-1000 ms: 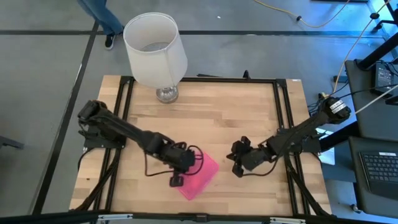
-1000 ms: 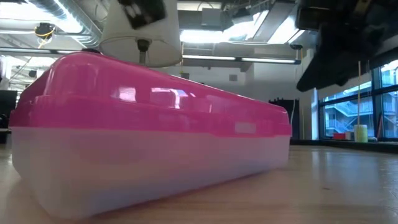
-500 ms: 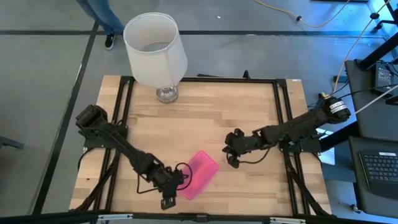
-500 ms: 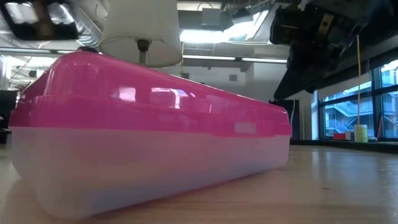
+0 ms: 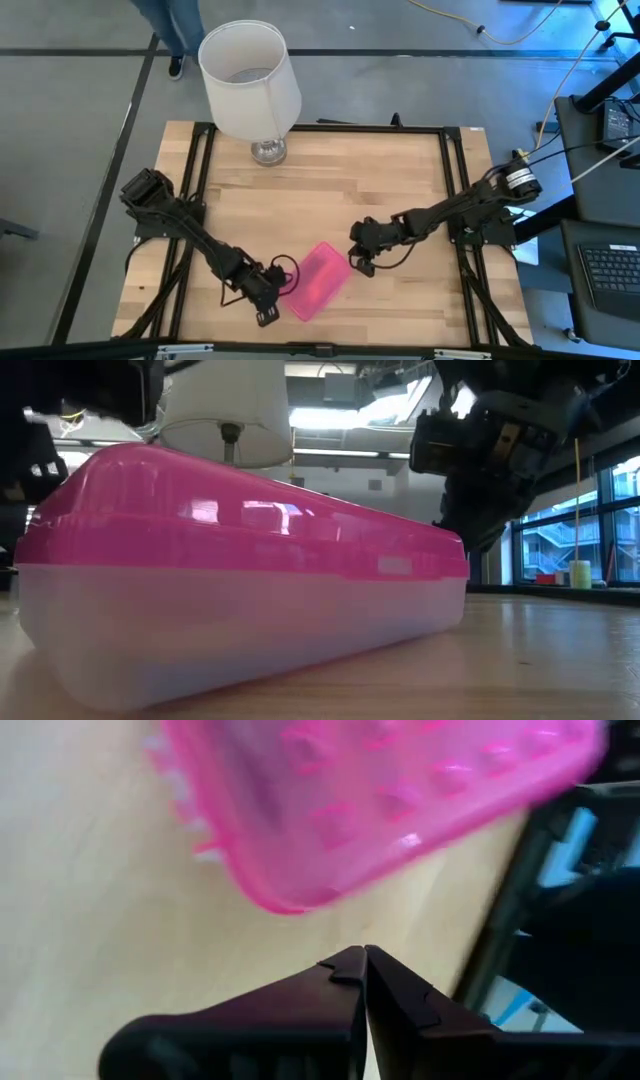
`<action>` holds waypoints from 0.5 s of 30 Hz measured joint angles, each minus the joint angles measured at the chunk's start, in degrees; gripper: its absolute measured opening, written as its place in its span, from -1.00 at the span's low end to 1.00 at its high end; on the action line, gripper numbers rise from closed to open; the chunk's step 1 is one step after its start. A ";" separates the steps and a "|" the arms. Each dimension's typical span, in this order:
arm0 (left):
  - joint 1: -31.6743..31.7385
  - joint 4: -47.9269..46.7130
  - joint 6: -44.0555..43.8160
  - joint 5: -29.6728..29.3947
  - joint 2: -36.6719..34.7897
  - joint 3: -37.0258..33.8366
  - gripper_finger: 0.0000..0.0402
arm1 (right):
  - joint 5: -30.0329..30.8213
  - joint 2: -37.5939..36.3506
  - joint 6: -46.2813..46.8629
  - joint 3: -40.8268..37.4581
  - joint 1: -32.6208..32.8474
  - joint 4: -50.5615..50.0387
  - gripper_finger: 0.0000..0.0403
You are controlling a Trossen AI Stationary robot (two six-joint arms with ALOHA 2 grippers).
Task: Pick & place school supplies into a supply box
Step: Close the transparent supply box
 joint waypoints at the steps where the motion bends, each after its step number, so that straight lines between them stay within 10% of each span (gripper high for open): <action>1: 0.27 -0.01 -0.16 -0.22 0.00 -0.47 -0.99 | -0.29 0.64 0.12 0.00 0.04 1.57 -0.99; 15: 5.63 2.31 6.99 -1.45 -0.13 -2.29 -0.98 | -1.69 2.34 7.43 -0.15 5.38 3.13 -0.99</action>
